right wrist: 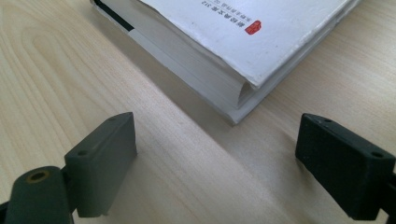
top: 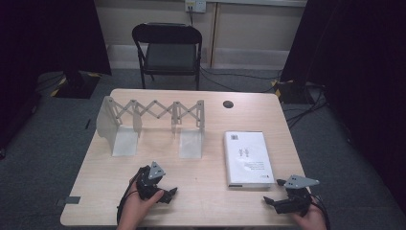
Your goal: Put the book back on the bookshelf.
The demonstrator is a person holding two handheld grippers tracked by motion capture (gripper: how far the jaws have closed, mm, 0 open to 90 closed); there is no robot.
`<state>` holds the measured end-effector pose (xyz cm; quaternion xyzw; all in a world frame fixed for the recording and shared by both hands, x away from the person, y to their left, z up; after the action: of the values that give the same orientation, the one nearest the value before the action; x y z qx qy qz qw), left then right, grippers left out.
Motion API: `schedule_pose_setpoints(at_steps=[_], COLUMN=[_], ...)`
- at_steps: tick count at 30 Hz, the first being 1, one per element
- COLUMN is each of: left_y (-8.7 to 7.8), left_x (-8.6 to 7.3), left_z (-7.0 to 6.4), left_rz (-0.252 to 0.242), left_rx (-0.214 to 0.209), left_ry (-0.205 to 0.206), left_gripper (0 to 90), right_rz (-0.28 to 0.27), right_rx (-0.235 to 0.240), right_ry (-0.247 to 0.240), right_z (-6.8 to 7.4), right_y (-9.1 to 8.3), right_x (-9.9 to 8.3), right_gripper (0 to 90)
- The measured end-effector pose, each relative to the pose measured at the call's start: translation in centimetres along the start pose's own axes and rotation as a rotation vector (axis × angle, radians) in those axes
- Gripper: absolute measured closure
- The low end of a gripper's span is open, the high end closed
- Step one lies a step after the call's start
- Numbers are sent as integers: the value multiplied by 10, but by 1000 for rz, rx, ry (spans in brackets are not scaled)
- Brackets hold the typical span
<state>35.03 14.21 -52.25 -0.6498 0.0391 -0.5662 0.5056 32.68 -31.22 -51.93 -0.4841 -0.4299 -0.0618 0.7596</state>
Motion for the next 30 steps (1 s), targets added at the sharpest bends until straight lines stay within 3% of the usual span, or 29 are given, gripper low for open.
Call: schedule_pose_setpoints(at_steps=[5, 9, 11, 14, 15, 17, 18, 19, 20, 24, 25, 27, 30], left_y=[0, 1, 1, 2, 1, 0, -1, -1, -1, 1, 2, 2, 3], left_x=[0, 2, 6, 9, 11, 13, 16, 16, 18, 22, 27, 32, 42], left_z=[0, -3, -6, -8, -8, -8, -9, -9, -11, -13, -17, -19, -26], left_rz=[1, 8, 37, 32, 54, 51, 34, 34, 41, 55, 59, 62, 55], left_rx=[0, 15, -18, -35, -21, -22, -52, -52, -81, -92, -128, -126, -155], left_ry=[1, -22, 4, -19, -14, -26, -29, -29, -38, -22, -22, -6, 7], left_gripper=[0, 0, 0, 2, 19, 113, 167, 177, 168, 174, 177, 179, 186], right_rz=[1, 0, 5, 3, 5, 6, 7, 7, 8, 4, 5, 11, 17], right_rx=[0, 0, 8, 2, 0, -5, -6, -6, -7, -6, -17, -24, -15], right_ry=[1, 0, -5, -1, 0, 4, 2, 2, 5, 6, 14, 21, 4], right_z=[0, 0, 0, -2, -1, -2, -2, -2, -2, -3, -5, -6, -5], right_y=[0, 0, 0, 0, 0, -1, -1, -1, -1, -1, -1, -1, 0], right_x=[0, 0, 0, 0, 0, 1, 1, 1, 2, 3, 4, 5, 8], right_gripper=[118, 118, 112, 120, 120, 137, 140, 140, 147, 165, 194, 215, 259])
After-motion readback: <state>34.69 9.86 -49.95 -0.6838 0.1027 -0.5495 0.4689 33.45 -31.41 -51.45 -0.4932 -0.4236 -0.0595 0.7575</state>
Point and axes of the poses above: each handheld gripper's, and its own axes: y roughly forward along the jaws, x roughly out of its top, z roughly to its left, the point moved 3 cm from there along y, roughly forward along the jaws, and after that the axes turned 13 degrees about y, right-handed, at the moved point
